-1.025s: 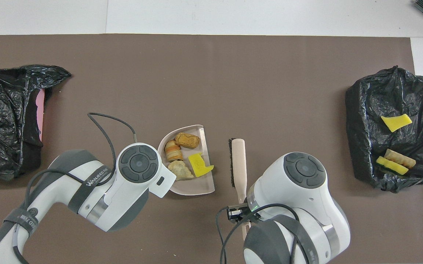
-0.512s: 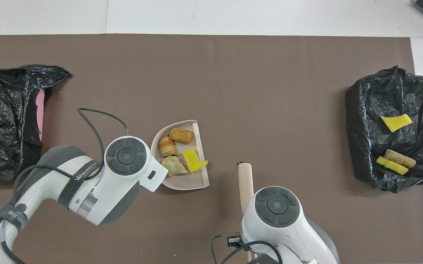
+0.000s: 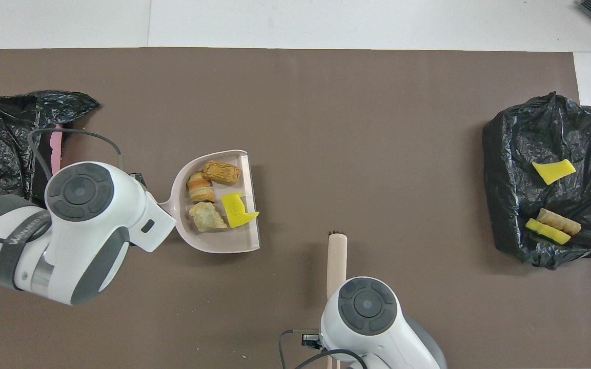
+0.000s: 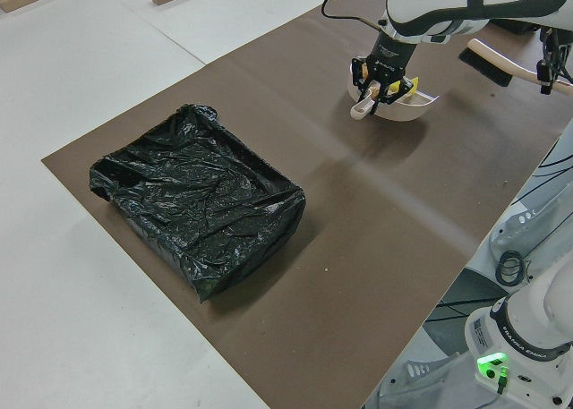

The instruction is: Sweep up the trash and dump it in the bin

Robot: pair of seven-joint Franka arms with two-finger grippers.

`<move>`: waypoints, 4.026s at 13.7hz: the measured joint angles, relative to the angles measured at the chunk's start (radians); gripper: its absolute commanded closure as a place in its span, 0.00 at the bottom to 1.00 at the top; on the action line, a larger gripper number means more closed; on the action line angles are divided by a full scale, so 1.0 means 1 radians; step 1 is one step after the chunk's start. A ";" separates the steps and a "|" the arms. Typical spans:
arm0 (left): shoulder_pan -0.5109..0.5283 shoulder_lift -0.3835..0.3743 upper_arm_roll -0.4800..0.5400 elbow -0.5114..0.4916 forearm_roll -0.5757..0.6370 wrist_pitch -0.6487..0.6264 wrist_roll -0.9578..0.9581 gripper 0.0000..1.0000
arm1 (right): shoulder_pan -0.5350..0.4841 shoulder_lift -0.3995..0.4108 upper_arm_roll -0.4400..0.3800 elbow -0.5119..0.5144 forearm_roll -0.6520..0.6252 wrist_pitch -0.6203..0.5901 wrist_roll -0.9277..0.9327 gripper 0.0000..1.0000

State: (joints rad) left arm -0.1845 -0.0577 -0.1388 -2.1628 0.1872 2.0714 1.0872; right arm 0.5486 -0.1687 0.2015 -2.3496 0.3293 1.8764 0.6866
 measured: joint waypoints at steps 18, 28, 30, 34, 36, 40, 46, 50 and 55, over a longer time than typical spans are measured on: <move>0.402 -0.050 0.378 0.253 -0.112 -0.087 0.793 1.00 | 0.030 0.097 -0.006 0.021 -0.036 0.152 -0.053 0.00; 0.446 0.267 0.369 0.551 0.274 0.073 0.770 1.00 | -0.341 0.085 -0.127 0.437 -0.252 0.133 -0.410 0.00; 0.400 0.269 0.368 0.551 0.385 0.072 0.709 1.00 | -0.343 0.083 -0.209 0.537 -0.262 0.031 -0.524 0.00; 0.348 0.269 0.368 0.552 0.593 0.050 0.649 1.00 | -0.342 0.060 -0.323 0.735 -0.301 -0.260 -0.664 0.00; 0.331 0.269 0.368 0.556 0.670 0.044 0.635 1.00 | -0.342 0.038 -0.352 0.754 -0.302 -0.326 -0.674 0.00; 0.323 0.257 0.371 0.578 0.761 0.035 0.634 1.00 | -0.342 -0.015 -0.361 0.755 -0.302 -0.397 -0.674 0.00; 0.266 0.143 0.354 0.589 0.780 -0.098 0.584 1.00 | -0.334 -0.023 -0.354 0.753 -0.302 -0.429 -0.674 0.00; 0.182 0.079 0.329 0.580 0.566 -0.330 0.442 1.00 | -0.335 -0.024 -0.360 0.754 -0.302 -0.429 -0.674 0.00; 0.112 0.062 0.324 0.523 0.313 -0.453 0.254 1.00 | -0.356 -0.024 -0.394 0.754 -0.317 -0.429 -0.674 0.00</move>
State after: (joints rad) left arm -0.0722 0.0040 0.1855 -1.6401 0.5002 1.6183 1.3408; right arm 0.1926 -0.1923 -0.1928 -1.5959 0.0125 1.4478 0.0127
